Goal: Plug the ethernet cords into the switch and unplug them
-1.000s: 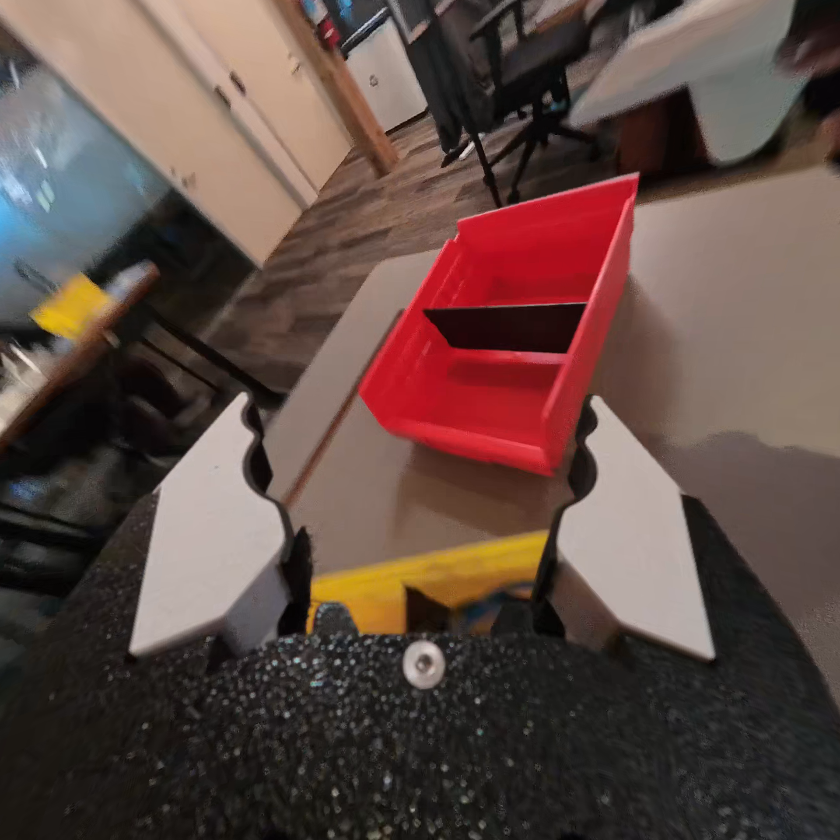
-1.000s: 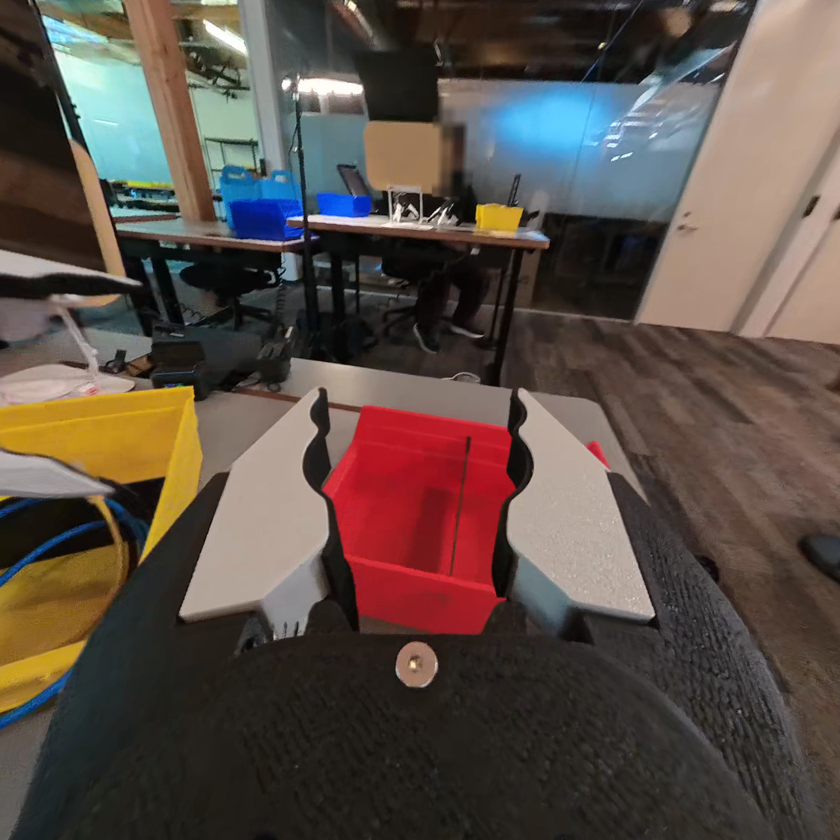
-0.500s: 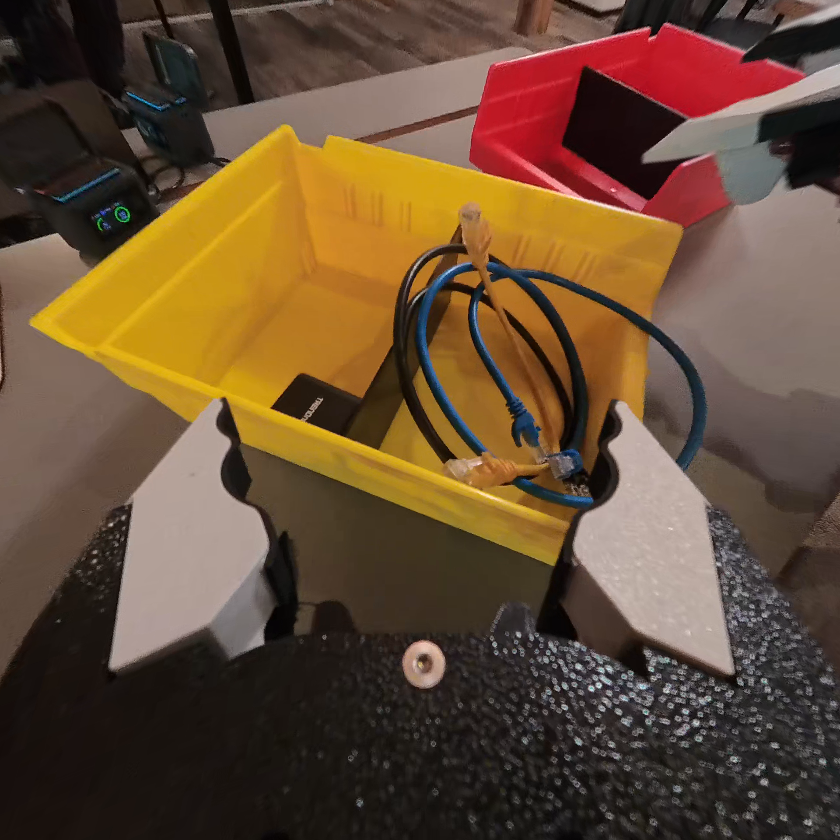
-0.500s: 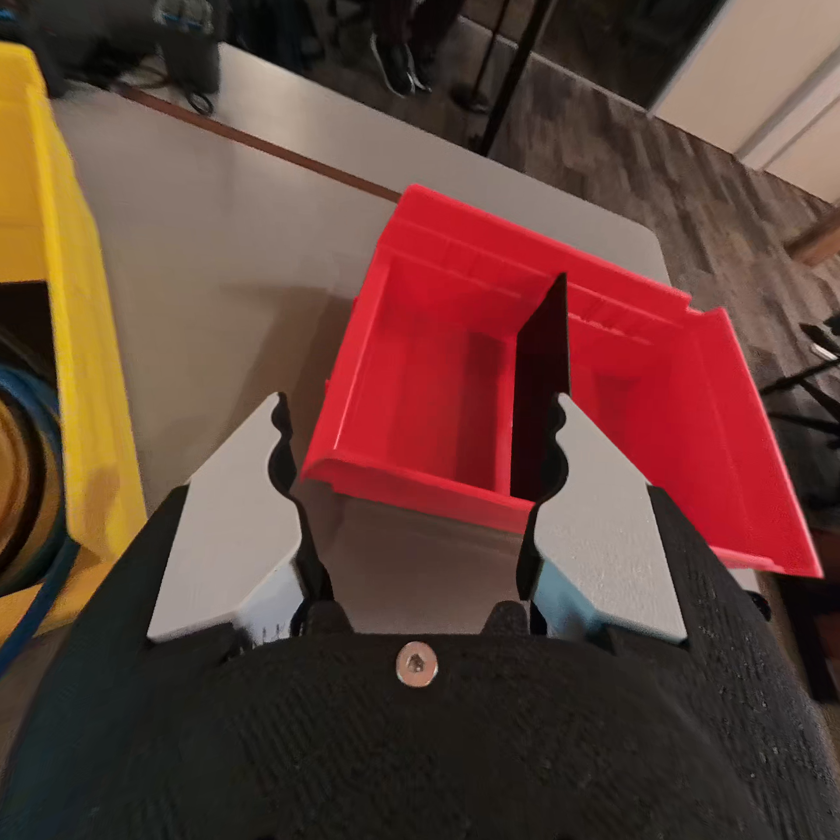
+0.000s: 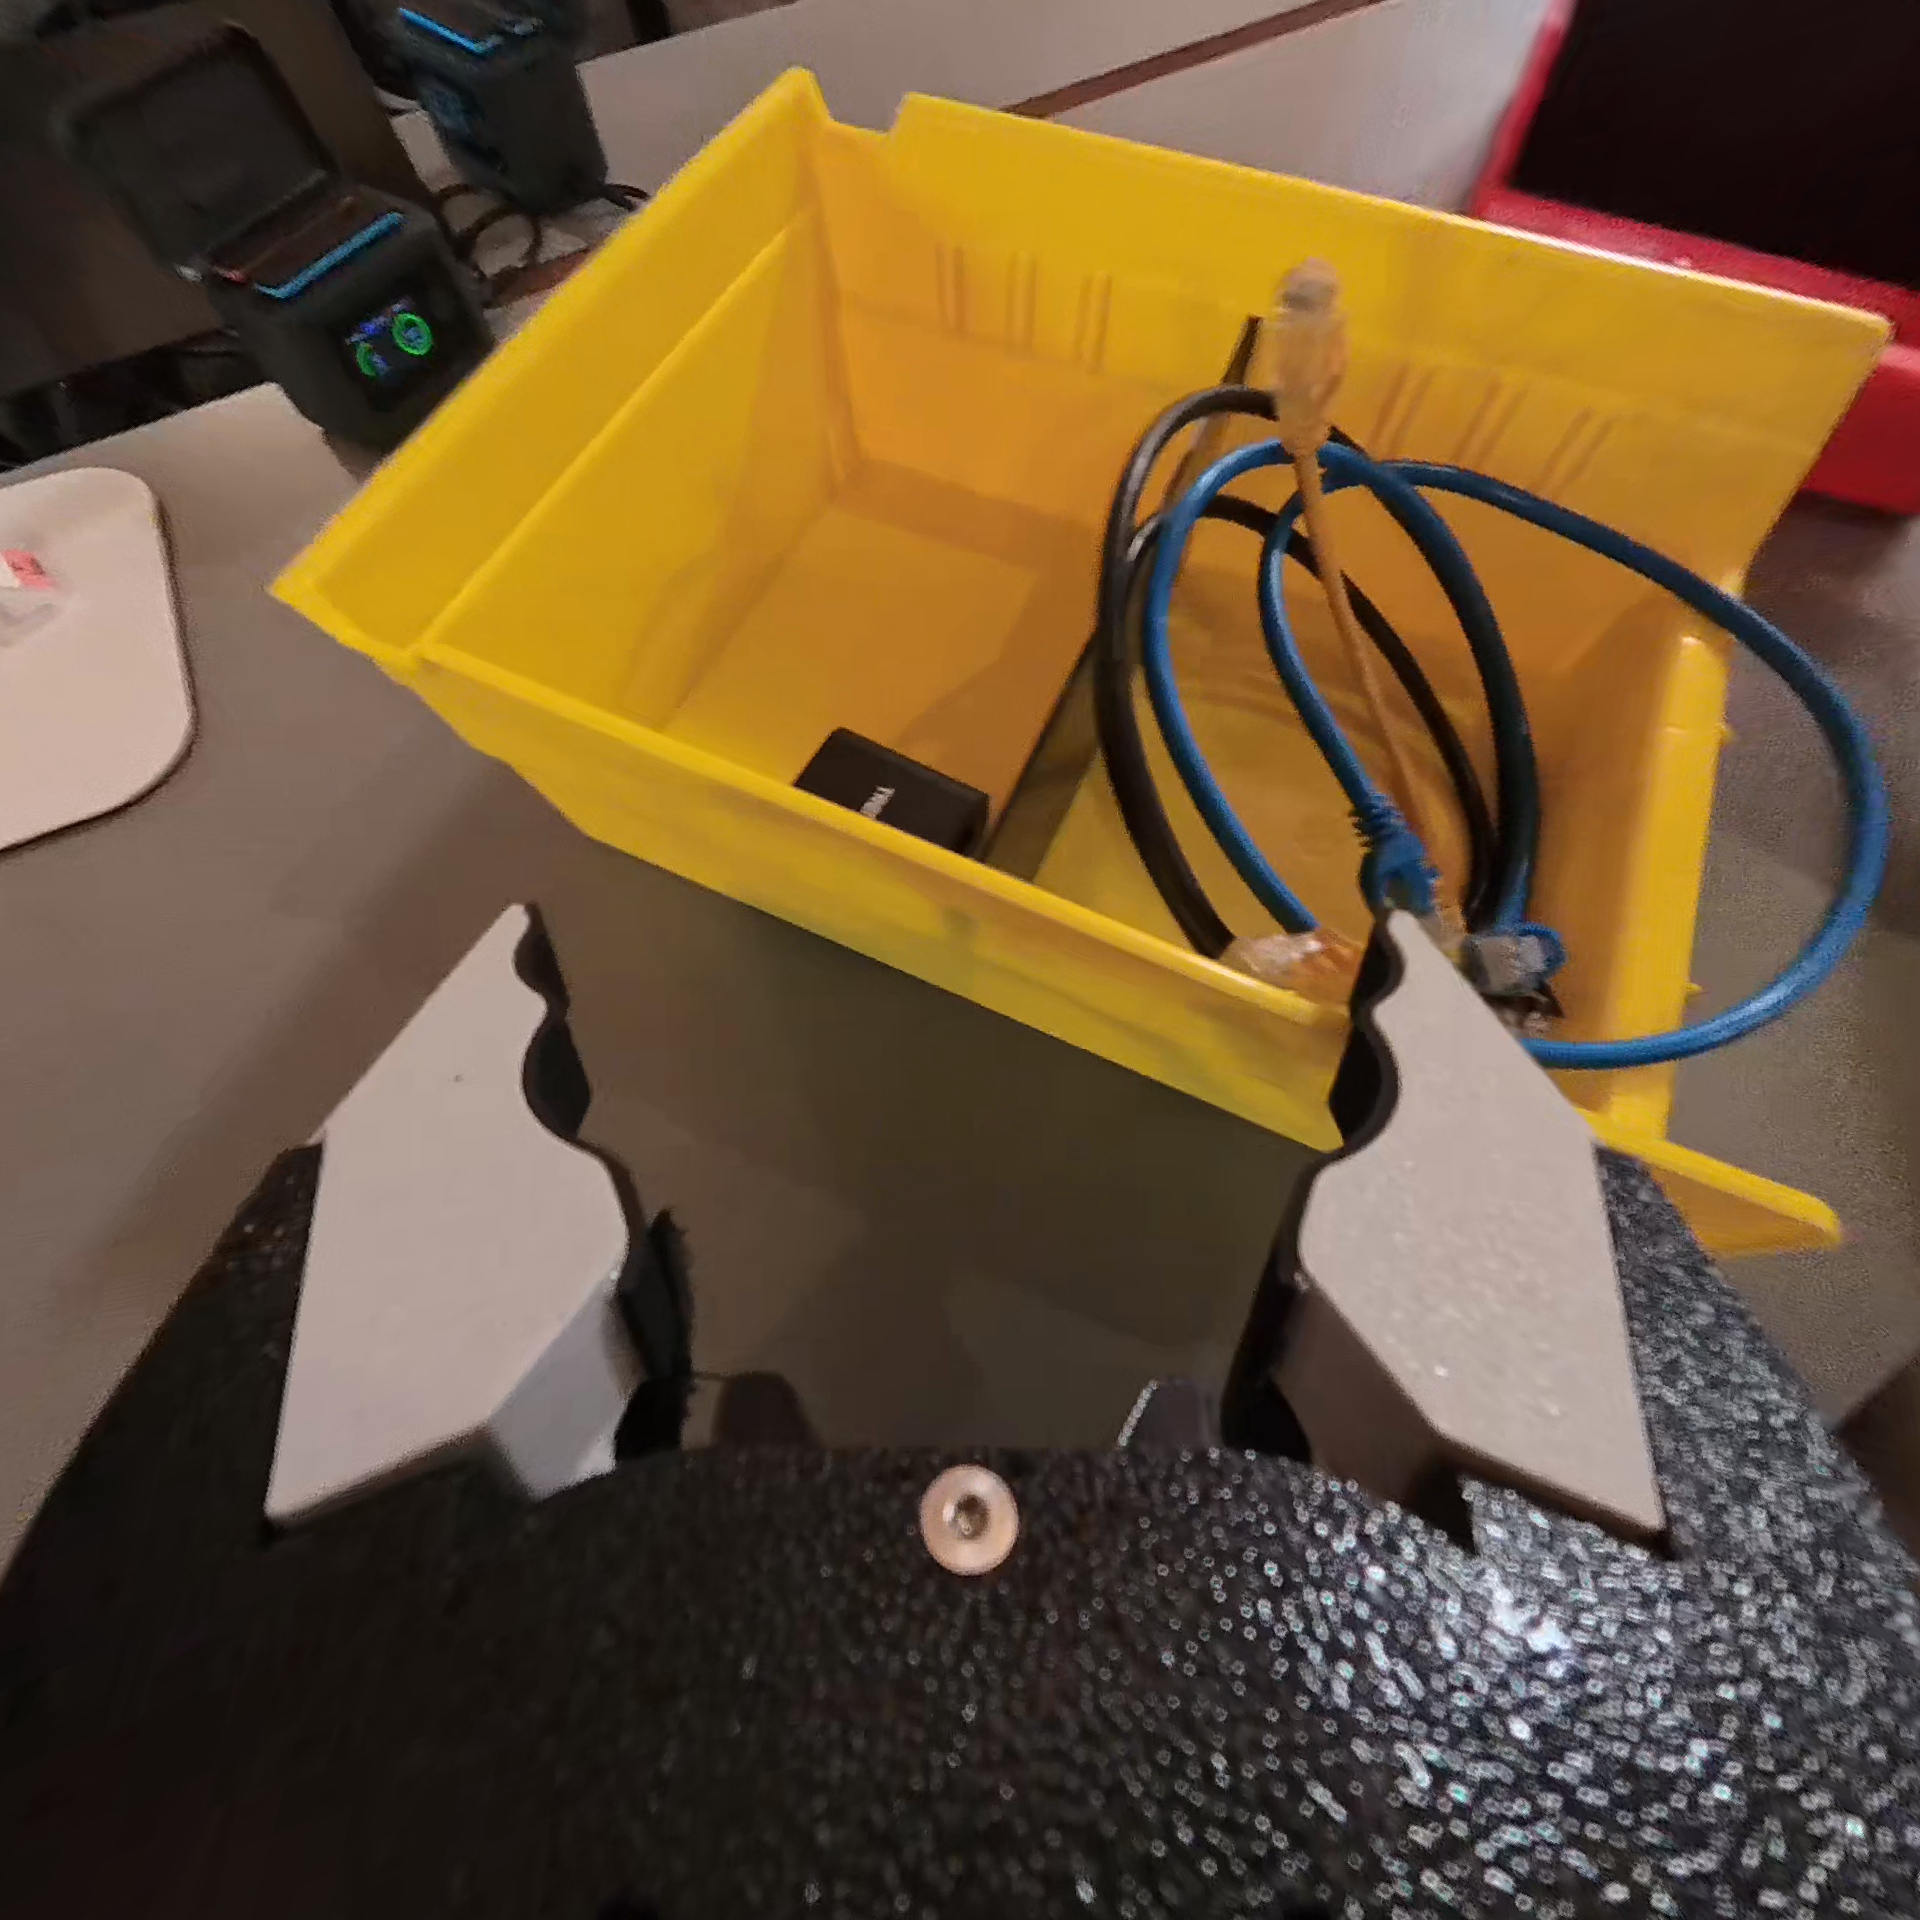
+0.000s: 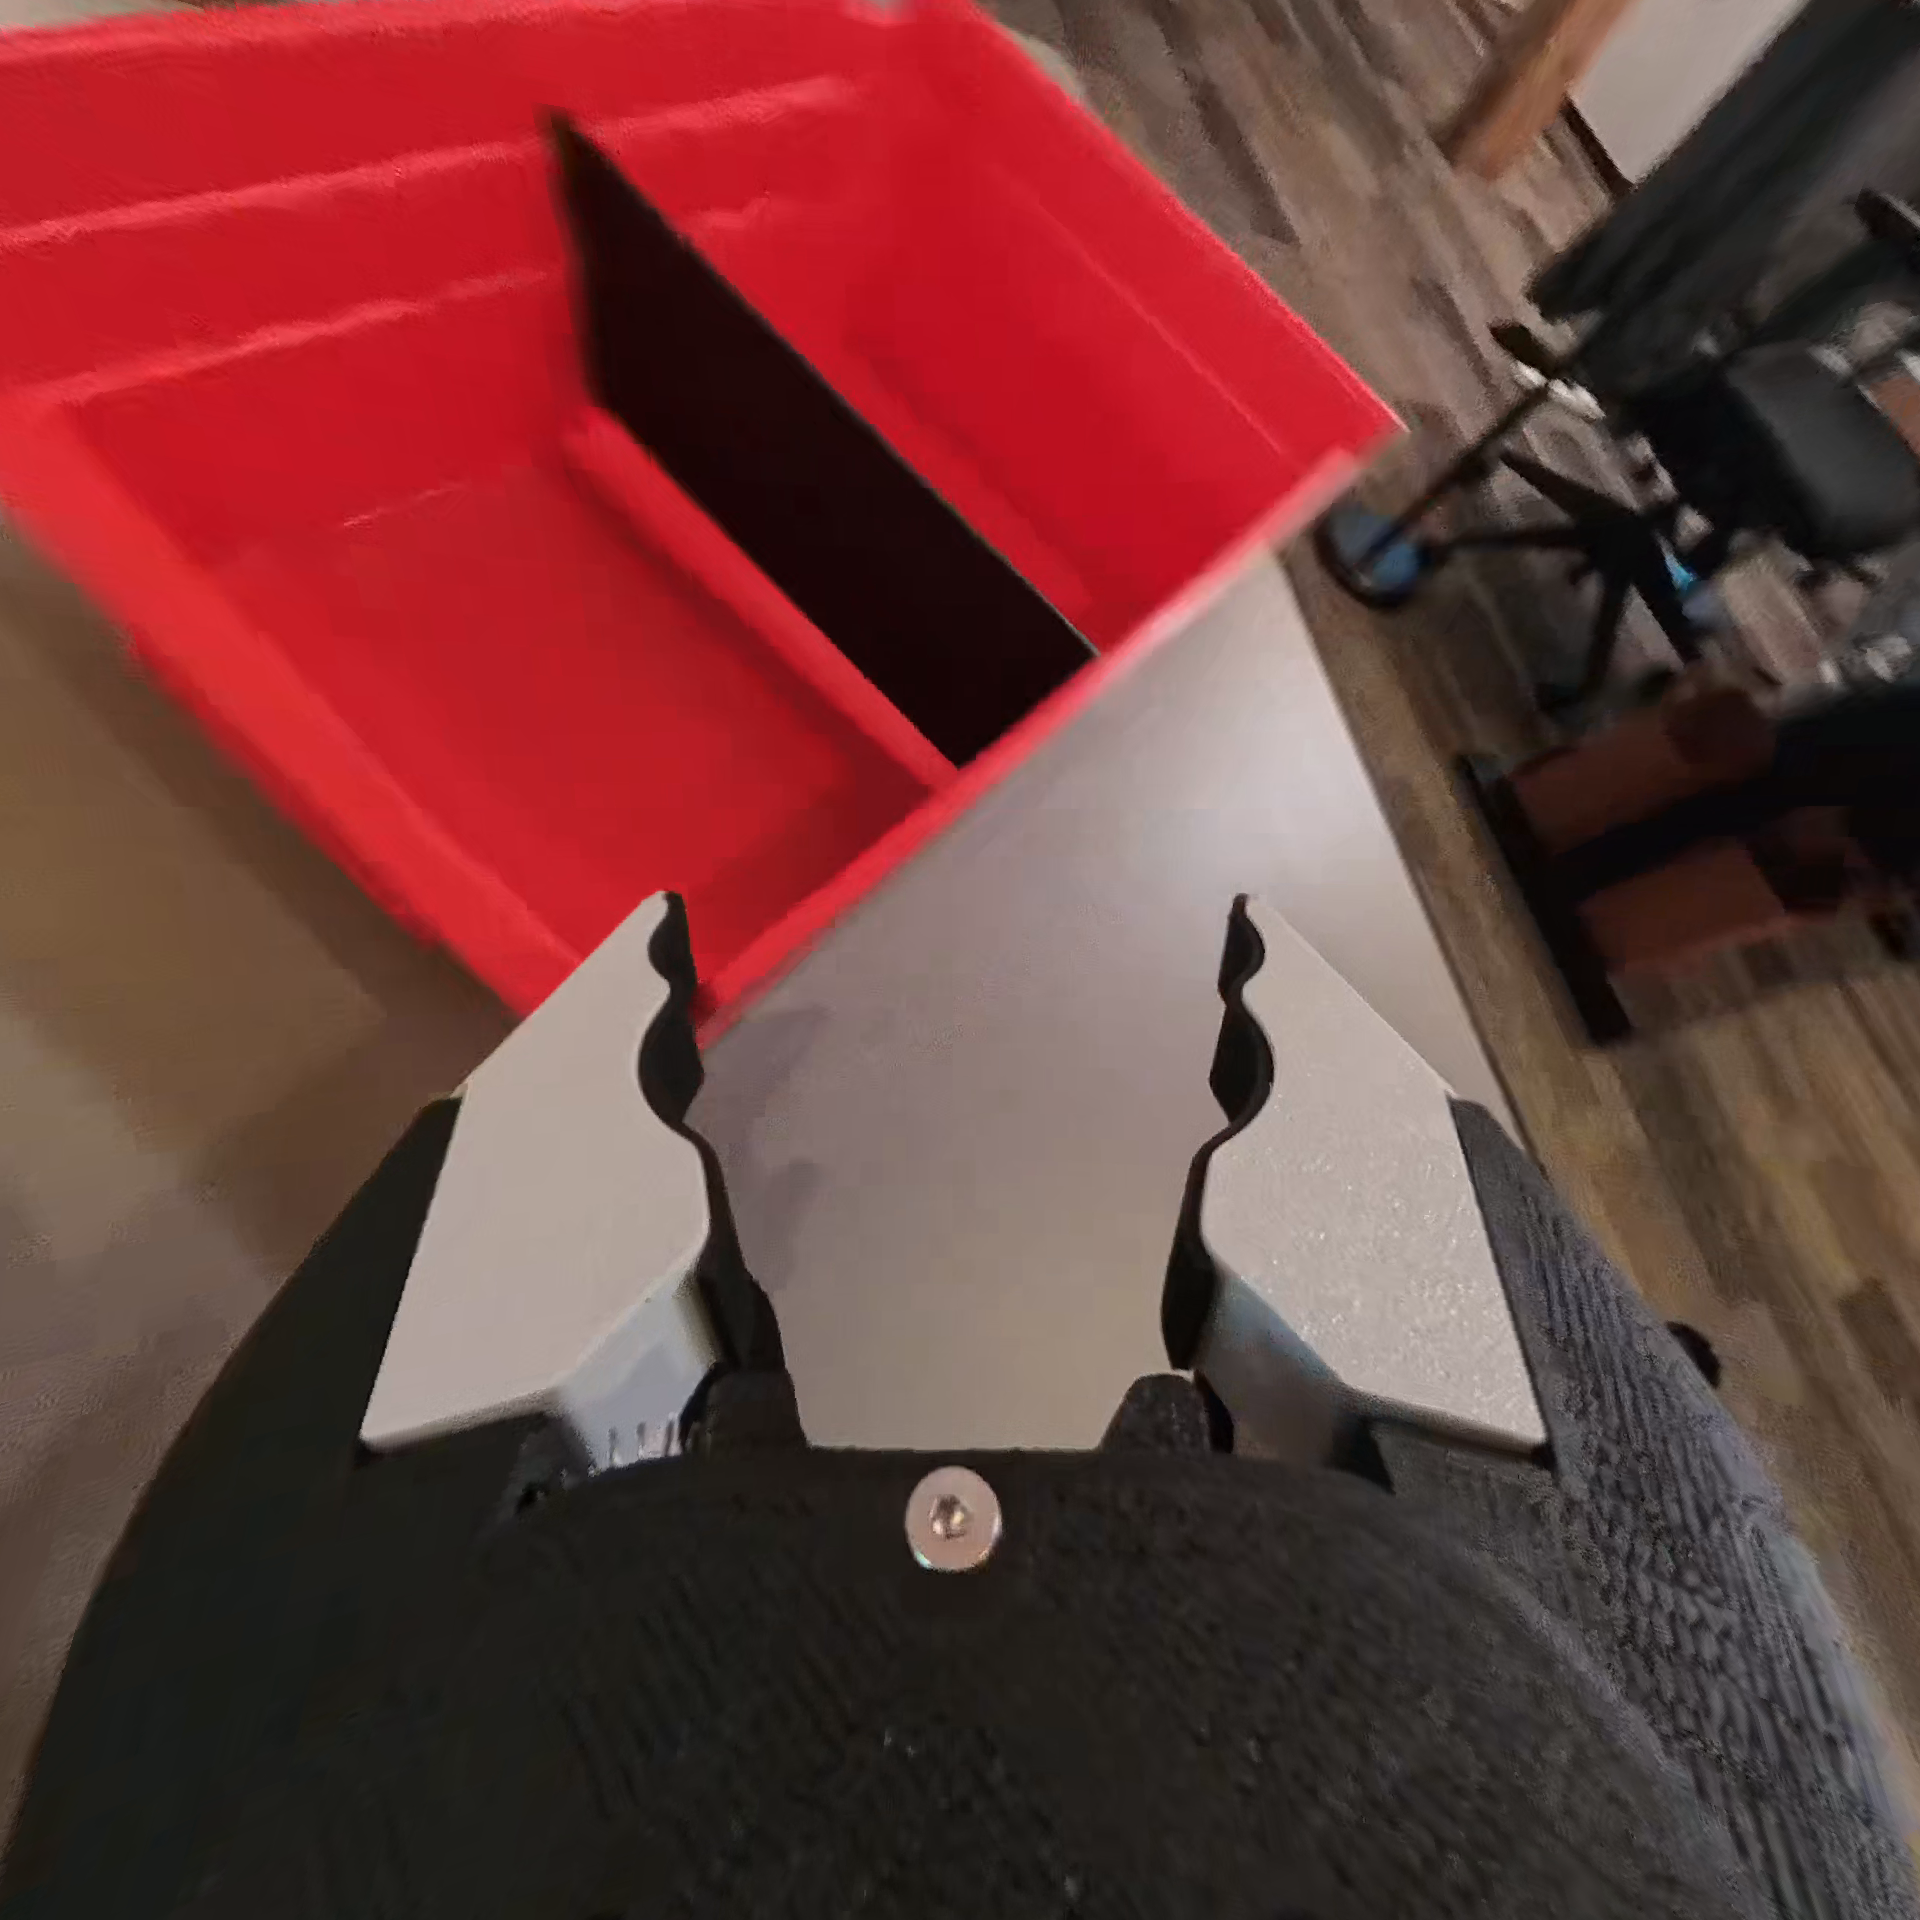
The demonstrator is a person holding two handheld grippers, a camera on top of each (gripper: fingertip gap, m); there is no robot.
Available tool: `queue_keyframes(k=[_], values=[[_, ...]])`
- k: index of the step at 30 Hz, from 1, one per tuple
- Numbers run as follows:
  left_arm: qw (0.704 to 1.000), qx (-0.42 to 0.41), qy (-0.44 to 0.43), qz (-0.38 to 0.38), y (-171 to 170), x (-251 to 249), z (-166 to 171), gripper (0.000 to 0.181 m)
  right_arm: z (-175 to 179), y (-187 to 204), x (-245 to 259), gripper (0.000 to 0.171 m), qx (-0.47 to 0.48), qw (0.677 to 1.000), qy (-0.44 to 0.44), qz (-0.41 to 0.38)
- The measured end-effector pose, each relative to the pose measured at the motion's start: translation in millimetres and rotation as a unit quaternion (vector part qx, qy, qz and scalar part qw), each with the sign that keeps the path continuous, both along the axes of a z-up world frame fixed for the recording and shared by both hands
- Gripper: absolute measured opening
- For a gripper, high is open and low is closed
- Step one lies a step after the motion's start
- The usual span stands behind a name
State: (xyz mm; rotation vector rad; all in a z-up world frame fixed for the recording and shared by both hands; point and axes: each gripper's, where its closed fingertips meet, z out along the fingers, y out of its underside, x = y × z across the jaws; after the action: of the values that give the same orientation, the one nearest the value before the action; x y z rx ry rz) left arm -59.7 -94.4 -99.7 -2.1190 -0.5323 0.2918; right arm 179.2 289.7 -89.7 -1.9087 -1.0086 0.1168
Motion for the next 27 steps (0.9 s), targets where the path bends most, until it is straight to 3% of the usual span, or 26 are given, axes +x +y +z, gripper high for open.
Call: queue_keyframes(k=[6, 8, 11, 16, 22, 27], values=[[0.989, -0.033, 0.088, 0.118, -54.0, -63.8, 30.8, 0.126, -12.7, 46.1, 76.0, 0.079, -0.013, 0.994, 0.012, -0.106], [0.995, -0.002, 0.038, 0.094, -50.0, -58.5, 32.0, 0.131, -14.8, 49.8, 76.6, 0.076, -0.027, 0.995, 0.033, -0.095], [0.988, 0.122, -0.095, -0.005, -8.6, -10.8, 46.1, 0.143, -2.6, 45.2, 52.9, 0.076, -0.054, 0.989, 0.132, -0.042], [0.998, -0.027, -0.063, 0.01, 7.4, -5.6, 3.4, 0.156, -3.9, 55.7, 41.6, 0.068, -0.026, 0.993, 0.107, -0.035], [0.986, -0.143, 0.016, 0.083, -20.1, -33.4, -1.4, 0.145, -16.6, 58.0, 40.6, 0.053, 0.009, 0.998, 0.063, -0.028], [0.971, -0.206, 0.03, 0.116, -47.2, -49.1, 3.4, 0.133, -25.2, 62.0, 48.8, 0.033, 0.007, 0.999, 0.035, -0.035]])
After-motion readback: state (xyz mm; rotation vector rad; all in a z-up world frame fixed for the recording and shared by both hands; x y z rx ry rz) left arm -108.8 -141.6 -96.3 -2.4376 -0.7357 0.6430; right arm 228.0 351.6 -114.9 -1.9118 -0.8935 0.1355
